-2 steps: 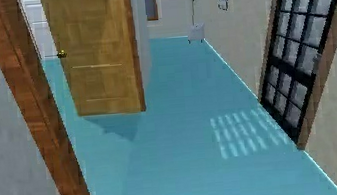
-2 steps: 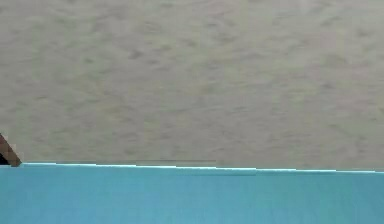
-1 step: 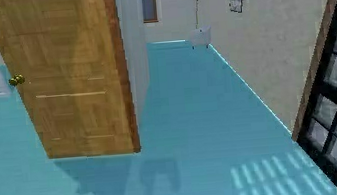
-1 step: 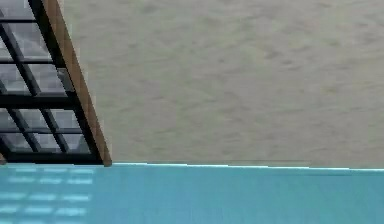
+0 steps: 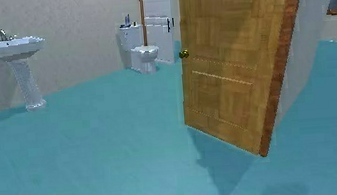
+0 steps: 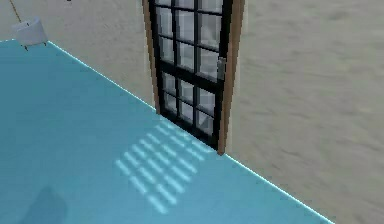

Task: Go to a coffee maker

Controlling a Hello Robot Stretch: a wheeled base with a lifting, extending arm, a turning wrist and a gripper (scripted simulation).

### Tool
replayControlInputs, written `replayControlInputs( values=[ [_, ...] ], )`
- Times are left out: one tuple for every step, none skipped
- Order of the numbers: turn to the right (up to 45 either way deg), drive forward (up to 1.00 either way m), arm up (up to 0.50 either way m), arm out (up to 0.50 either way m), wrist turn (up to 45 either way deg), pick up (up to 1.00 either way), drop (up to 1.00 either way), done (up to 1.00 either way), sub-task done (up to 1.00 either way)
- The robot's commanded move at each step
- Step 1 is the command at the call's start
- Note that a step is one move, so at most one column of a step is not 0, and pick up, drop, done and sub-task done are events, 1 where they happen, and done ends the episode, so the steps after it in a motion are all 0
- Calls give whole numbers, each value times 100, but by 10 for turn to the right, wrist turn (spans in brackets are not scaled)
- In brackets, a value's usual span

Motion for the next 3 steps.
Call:
replayControlInputs(
  values=[
    [0,25,0,0,0,0,0,0,0],
    [360,0,0,0,0,0,0,0,0],
    [0,30,0,0,0,0,0,0,0]
  ],
)
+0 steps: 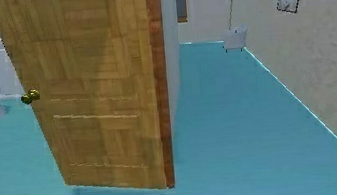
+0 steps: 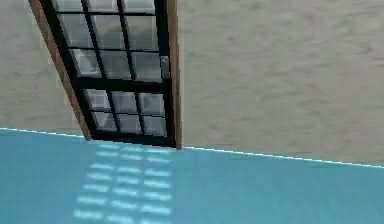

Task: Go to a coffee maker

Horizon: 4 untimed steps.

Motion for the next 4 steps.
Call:
replayControlInputs(
  values=[
    [-450,0,0,0,0,0,0,0,0],
    [-120,0,0,0,0,0,0,0,0],
    [-30,0,0,0,0,0,0,0,0],
    [0,100,0,0,0,0,0,0,0]
  ],
)
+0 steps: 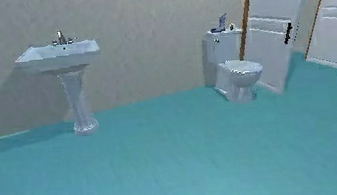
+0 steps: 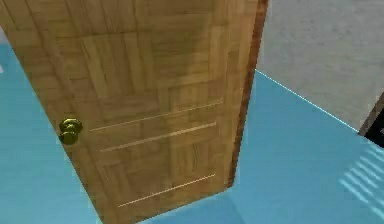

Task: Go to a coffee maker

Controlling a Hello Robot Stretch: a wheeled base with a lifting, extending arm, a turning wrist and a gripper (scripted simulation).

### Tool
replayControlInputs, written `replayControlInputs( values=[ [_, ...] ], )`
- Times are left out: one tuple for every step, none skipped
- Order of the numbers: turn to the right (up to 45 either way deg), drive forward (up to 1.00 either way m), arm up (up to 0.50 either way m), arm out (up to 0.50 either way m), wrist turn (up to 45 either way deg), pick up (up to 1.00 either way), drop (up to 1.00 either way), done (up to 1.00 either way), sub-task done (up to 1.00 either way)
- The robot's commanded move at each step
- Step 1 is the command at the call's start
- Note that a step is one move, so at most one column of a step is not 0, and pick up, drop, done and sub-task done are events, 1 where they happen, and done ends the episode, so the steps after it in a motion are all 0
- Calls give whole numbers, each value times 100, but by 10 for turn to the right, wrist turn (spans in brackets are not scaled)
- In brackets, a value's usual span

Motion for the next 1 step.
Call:
replayControlInputs(
  values=[
    [0,70,0,0,0,0,0,0,0]
  ],
)
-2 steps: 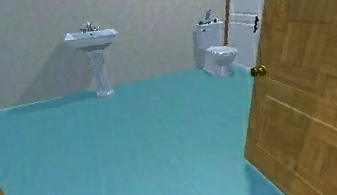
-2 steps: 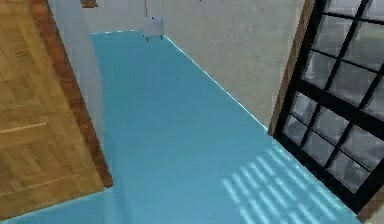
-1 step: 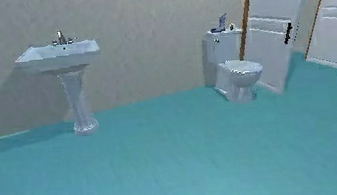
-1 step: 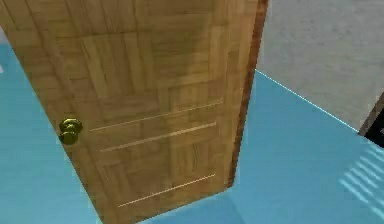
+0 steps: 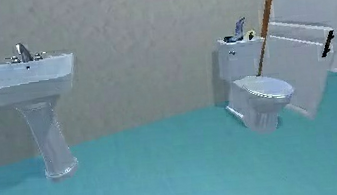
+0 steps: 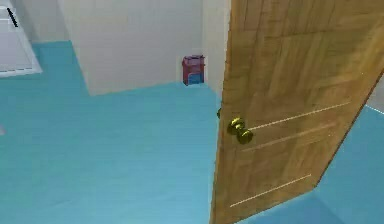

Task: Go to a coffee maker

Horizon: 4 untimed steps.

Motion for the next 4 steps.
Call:
replayControlInputs(
  values=[
    [450,0,0,0,0,0,0,0,0],
    [60,0,0,0,0,0,0,0,0],
    [0,100,0,0,0,0,0,0,0],
    [0,100,0,0,0,0,0,0,0]
  ],
)
